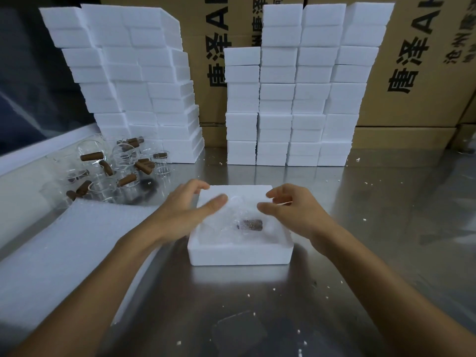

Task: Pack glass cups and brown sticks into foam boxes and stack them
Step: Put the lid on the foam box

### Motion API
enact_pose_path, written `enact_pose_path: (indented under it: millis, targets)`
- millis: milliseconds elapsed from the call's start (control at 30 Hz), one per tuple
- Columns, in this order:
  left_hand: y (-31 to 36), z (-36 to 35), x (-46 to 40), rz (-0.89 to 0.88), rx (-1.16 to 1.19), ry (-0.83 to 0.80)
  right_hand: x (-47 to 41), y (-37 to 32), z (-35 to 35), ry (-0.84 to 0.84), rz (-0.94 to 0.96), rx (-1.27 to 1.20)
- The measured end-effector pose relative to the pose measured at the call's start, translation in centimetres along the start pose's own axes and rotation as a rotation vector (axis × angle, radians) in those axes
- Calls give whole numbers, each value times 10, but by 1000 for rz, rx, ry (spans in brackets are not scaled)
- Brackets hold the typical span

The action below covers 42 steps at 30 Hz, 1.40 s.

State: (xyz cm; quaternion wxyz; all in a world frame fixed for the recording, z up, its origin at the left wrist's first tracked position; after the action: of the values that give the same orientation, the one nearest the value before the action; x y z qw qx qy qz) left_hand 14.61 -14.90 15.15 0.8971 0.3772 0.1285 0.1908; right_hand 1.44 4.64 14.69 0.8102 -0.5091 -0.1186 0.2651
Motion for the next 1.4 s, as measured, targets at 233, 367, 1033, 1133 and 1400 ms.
enact_pose_path:
  millis: [233,367,1033,1133,1400]
  targets:
    - [-12,-8,-1,134,329,12,-1,20,-7,-77,-171,-218]
    - [0,19,-1,118,504,248,-5,3,11,59,-89,-290]
    - [-5,18,11,158,419,-238,1,-6,18,-103,-59,27]
    - [-2,11,9,163,360,-166,-2,2,20,-61,-74,31]
    - [-4,7,11,179,374,-185,-3,16,7,-118,-164,36]
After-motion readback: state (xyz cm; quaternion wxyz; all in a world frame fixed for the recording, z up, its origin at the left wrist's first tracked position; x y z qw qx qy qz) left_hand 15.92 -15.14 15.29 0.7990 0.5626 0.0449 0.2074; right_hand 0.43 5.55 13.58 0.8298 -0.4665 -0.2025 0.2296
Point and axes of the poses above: each hand's wrist, its own x-axis away from the middle knuckle, its own z-axis out of the back of the hand, y = z × x, the point moved 7 cm from there along -x, towards the middle knuckle, and after that the axes turned 1 degree about -x, right-handed, at the moved point
